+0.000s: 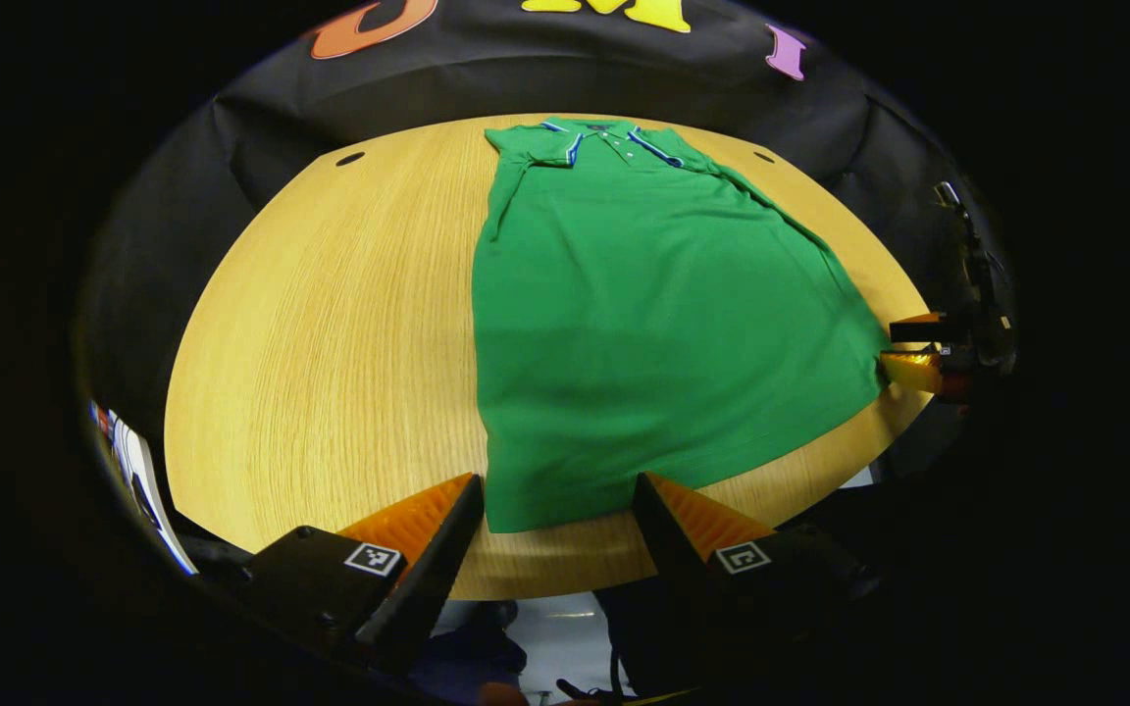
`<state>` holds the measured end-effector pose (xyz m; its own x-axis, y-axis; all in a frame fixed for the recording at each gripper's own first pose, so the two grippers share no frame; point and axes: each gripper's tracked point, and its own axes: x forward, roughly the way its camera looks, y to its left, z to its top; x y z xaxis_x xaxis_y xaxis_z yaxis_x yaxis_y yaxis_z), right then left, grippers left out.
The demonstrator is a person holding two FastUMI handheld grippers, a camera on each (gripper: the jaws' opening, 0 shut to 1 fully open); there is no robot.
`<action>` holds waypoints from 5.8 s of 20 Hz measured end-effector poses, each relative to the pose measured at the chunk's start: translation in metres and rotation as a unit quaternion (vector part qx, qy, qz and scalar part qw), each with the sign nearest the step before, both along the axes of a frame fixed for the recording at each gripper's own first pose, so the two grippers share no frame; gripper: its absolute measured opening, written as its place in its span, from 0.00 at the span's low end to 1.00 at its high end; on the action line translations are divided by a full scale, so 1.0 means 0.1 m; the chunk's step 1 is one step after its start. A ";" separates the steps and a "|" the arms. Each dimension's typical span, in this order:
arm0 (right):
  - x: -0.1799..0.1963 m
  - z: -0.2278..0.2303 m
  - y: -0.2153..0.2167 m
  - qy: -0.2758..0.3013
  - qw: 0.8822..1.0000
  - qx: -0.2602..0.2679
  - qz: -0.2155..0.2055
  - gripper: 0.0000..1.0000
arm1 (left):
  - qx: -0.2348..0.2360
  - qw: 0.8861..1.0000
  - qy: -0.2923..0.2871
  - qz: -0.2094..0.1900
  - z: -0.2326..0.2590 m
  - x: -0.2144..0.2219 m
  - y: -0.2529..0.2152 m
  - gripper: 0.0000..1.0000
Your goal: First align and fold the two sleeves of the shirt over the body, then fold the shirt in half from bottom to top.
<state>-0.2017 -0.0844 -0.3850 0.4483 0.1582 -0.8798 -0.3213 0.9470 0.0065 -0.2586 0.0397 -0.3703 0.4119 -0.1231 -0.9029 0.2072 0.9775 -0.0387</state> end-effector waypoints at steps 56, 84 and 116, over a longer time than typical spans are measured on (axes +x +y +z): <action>2.67 1.69 0.39 -0.164 0.979 0.099 -0.072 0.02 | -0.081 0.964 -0.254 -0.009 1.59 3.05 0.11 0.03; 4.98 1.02 0.54 -0.229 0.967 0.076 -0.086 0.02 | -0.072 0.950 -0.302 0.045 0.83 5.04 0.12 0.03; 2.47 3.95 0.66 -0.471 0.864 0.091 -0.152 0.92 | -0.044 0.862 -0.493 0.107 3.71 2.93 -0.14 0.98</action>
<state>0.0454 -0.0182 0.0101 0.9972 0.0043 -0.0745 -0.0016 0.9993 0.0362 0.0340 0.0254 0.0005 0.9958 0.0016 -0.0911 -0.0038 0.9997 -0.0233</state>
